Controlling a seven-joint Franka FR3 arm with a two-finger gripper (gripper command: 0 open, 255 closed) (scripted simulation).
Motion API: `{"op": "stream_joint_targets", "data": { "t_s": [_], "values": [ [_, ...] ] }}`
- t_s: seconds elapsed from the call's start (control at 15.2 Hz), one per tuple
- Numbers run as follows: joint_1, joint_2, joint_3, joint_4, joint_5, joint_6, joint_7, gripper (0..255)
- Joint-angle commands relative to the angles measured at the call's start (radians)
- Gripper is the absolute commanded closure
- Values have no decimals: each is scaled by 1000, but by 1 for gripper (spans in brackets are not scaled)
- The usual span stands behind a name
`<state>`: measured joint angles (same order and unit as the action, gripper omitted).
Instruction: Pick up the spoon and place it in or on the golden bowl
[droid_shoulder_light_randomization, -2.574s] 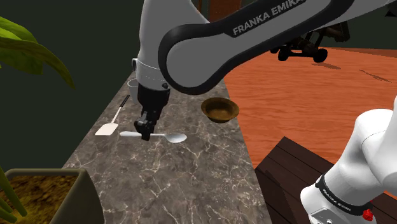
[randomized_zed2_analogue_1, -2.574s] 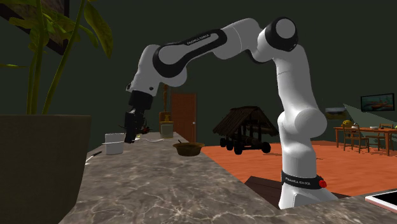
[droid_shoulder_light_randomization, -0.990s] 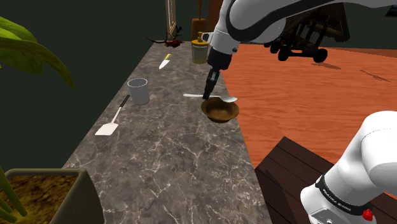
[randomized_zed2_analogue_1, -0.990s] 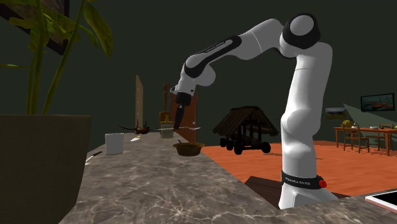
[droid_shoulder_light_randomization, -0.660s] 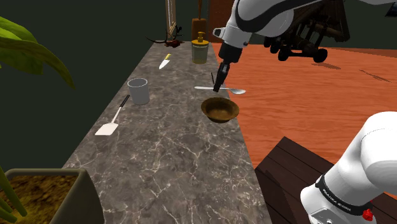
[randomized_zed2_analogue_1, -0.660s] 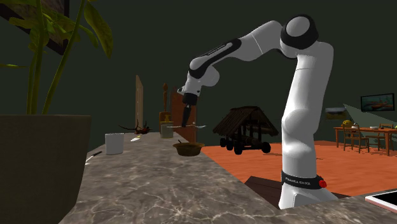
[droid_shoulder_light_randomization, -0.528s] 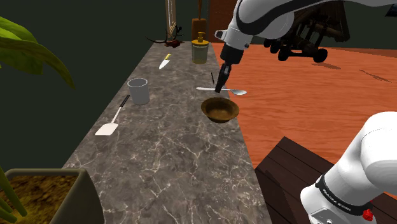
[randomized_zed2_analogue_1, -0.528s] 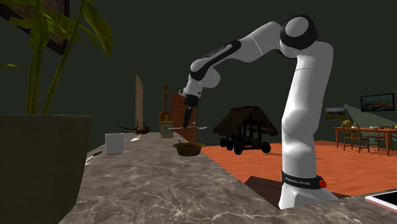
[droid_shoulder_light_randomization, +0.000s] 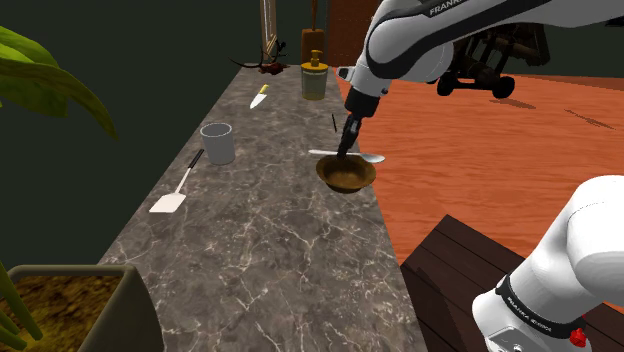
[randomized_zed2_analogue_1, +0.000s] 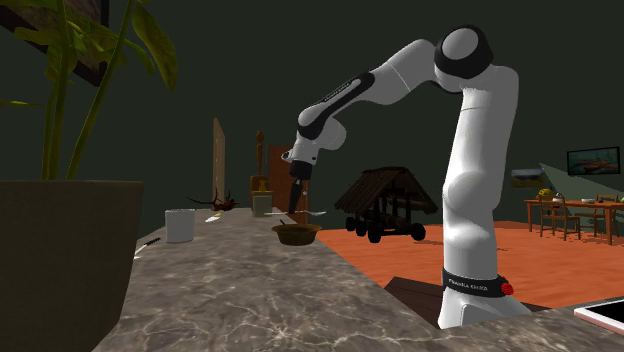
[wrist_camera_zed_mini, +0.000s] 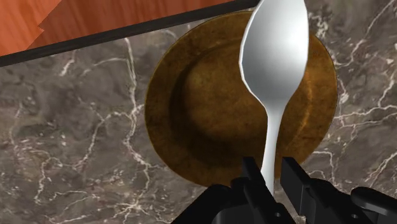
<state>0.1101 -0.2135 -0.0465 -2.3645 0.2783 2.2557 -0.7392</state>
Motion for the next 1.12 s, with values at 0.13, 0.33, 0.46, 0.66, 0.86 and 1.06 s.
{"op": "stream_joint_targets", "data": {
  "t_s": [0.13,0.33,0.46,0.66,0.86,1.06],
  "values": [
    [3,27,-2,-31,15,56,-21,255],
    [6,48,-2,-49,27,93,-35,255],
    [6,48,-2,-49,27,93,-35,255],
    [6,48,-2,-49,27,93,-35,255],
    [6,48,-2,-49,27,93,-35,0],
    [6,48,-2,-49,27,93,-35,0]
  ]
}}
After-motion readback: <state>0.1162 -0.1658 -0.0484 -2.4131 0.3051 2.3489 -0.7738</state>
